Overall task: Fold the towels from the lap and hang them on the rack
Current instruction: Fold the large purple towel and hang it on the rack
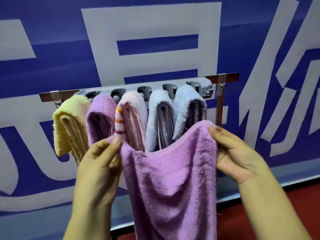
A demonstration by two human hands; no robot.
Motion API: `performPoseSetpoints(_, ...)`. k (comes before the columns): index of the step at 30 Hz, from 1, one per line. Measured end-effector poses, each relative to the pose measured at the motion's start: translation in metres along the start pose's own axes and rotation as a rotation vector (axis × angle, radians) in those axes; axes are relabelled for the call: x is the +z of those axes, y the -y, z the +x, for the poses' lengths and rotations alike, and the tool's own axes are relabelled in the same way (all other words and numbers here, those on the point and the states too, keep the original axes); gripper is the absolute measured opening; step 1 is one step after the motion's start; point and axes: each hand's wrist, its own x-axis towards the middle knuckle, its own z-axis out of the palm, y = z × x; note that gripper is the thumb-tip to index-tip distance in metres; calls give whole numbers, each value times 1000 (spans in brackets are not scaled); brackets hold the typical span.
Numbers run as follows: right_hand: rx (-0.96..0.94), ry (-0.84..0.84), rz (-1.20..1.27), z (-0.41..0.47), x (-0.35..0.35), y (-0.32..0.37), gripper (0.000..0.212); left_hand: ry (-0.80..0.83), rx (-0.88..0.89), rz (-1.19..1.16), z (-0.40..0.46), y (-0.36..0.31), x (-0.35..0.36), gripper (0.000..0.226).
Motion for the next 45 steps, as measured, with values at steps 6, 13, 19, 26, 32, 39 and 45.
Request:
performPoseSetpoints(6,-146,-154,-402,-8,32,-31,22,67,-58,121,-26,6,36,12)
performPoseSetpoints(13,-289,-123,-598,-13,44,-53,11,55,10,350,-36,10,40,16)
performPoseSetpoints(19,-356,-128,-601,-12,44,-59,15,145,137,555,-43,5,43,19)
performPoseSetpoints(26,-356,-92,-559,-14,44,-66,16,215,112,546,-42,6,42,19)
performPoseSetpoints(32,-377,-47,-573,-15,43,-67,24,278,40,430,-43,6,39,22)
performPoseSetpoints(39,-312,-30,-552,-13,37,-57,18,244,332,761,-30,3,20,23)
performPoseSetpoints(45,-310,-62,-561,-11,34,-51,11,616,299,1040,-19,18,-1,27)
